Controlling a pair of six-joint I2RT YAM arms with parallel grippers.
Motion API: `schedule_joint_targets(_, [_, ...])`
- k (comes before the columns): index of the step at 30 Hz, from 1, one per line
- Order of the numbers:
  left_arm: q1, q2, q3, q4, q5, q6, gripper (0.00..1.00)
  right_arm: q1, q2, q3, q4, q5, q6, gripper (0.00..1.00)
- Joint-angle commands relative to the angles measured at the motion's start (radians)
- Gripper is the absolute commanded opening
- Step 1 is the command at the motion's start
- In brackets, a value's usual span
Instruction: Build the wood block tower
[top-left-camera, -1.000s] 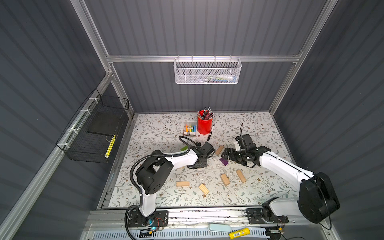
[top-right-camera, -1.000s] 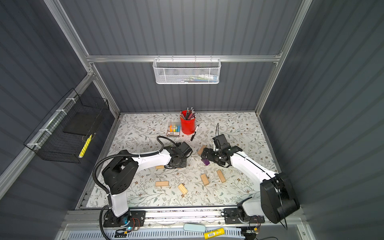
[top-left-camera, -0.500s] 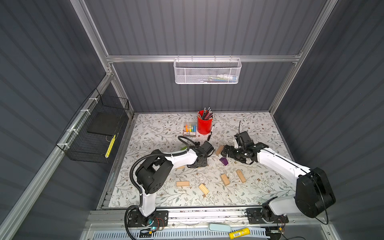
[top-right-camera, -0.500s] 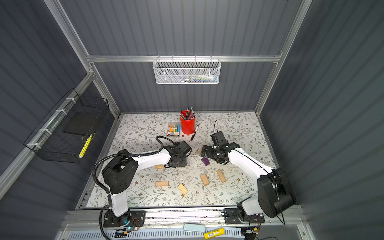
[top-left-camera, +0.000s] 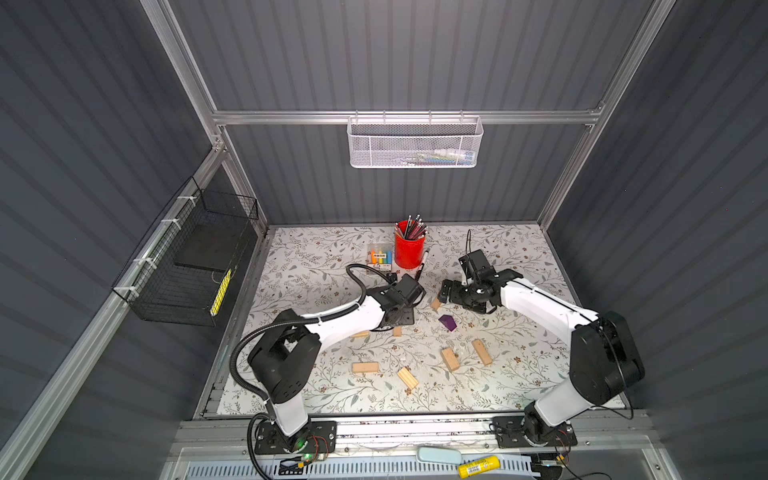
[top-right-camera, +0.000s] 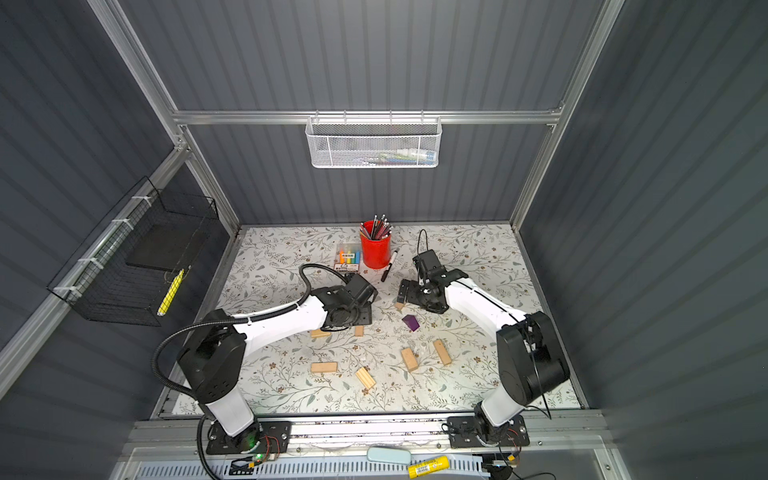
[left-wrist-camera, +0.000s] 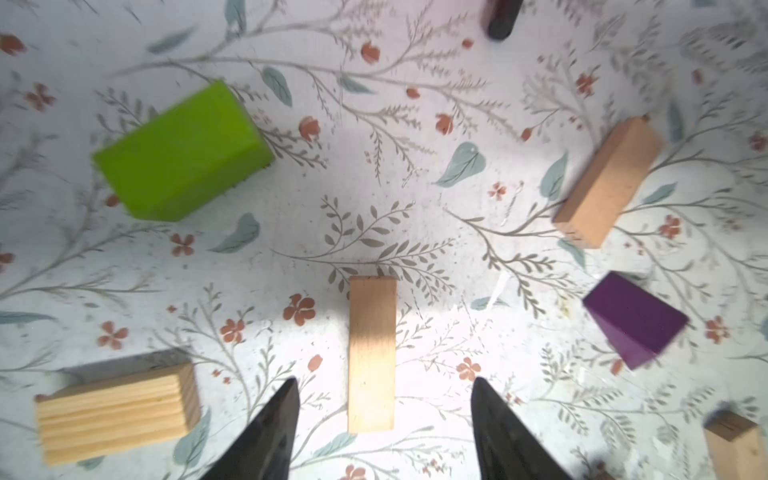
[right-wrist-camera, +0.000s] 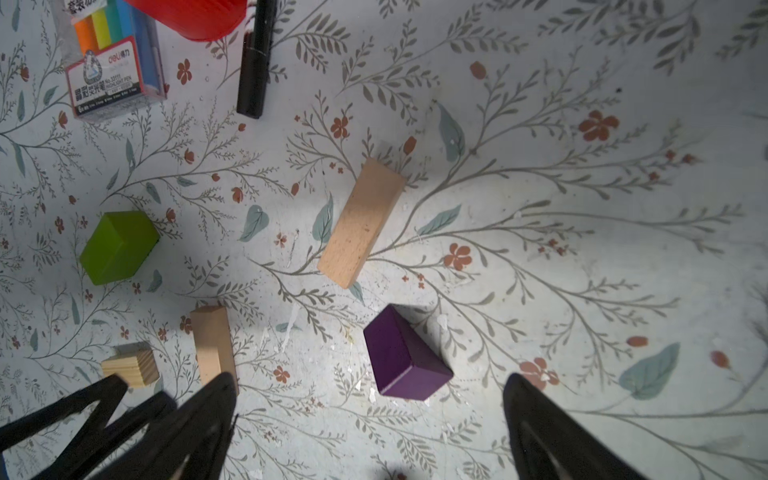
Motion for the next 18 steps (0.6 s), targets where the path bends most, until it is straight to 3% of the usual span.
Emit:
schedule_joint_targets(1, [0.012, -0.064, -0.049, -0.001, -0.043, 0.041, 0.70, 0.018, 0.050, 0.049, -0.042, 0.052, 0.009, 0.99])
schedule_joint_targets(11, [0.016, -0.228, -0.178, 0.102, -0.030, 0.133, 0.78, 0.049, 0.159, 0.115, -0.050, 0.161, 0.070, 0.97])
schedule_joint_targets(18, [0.017, -0.264, -0.205, 0.113, -0.043, 0.141, 0.82, 0.082, 0.246, 0.182, -0.051, 0.191, 0.108, 0.90])
